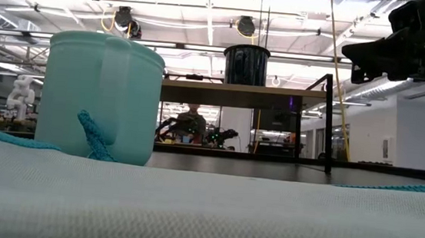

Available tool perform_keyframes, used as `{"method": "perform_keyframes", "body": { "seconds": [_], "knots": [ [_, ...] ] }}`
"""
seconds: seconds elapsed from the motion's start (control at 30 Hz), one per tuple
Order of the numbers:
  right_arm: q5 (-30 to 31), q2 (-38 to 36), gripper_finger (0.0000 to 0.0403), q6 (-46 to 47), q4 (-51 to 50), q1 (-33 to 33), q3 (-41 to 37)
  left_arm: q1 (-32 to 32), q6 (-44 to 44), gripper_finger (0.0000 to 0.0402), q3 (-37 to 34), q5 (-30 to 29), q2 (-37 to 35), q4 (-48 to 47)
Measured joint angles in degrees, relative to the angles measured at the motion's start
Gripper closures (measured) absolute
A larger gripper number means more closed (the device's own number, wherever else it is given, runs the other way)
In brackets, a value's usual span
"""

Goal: Stack small to large cups/mugs on shelf
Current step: Put the dark blue mug on the shelf

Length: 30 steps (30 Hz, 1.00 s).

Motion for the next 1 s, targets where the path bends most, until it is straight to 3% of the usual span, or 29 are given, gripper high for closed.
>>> {"method": "perform_keyframes", "body": {
  "seconds": [0.23,0.5,0.77,1.0],
  "knots": [
    [0.0,0.0,0.0403,0.0,-0.5,0.0,0.0,8.6,-0.2,0.0373,7.2,12.2,10.8,-0.2],
    [0.0,0.0,0.0403,0.0,-1.3,0.0,0.0,16.9,1.8,0.0373,16.1,30.1,21.0,-1.5],
    [0.0,0.0,0.0403,0.0,-1.6,0.0,0.0,19.3,2.1,0.0373,26.7,32.8,31.2,-6.5],
    [0.0,0.0,0.0403,0.0,-1.7,0.0,0.0,19.4,12.9,0.0373,34.2,31.4,37.3,-10.8]
  ]
}}
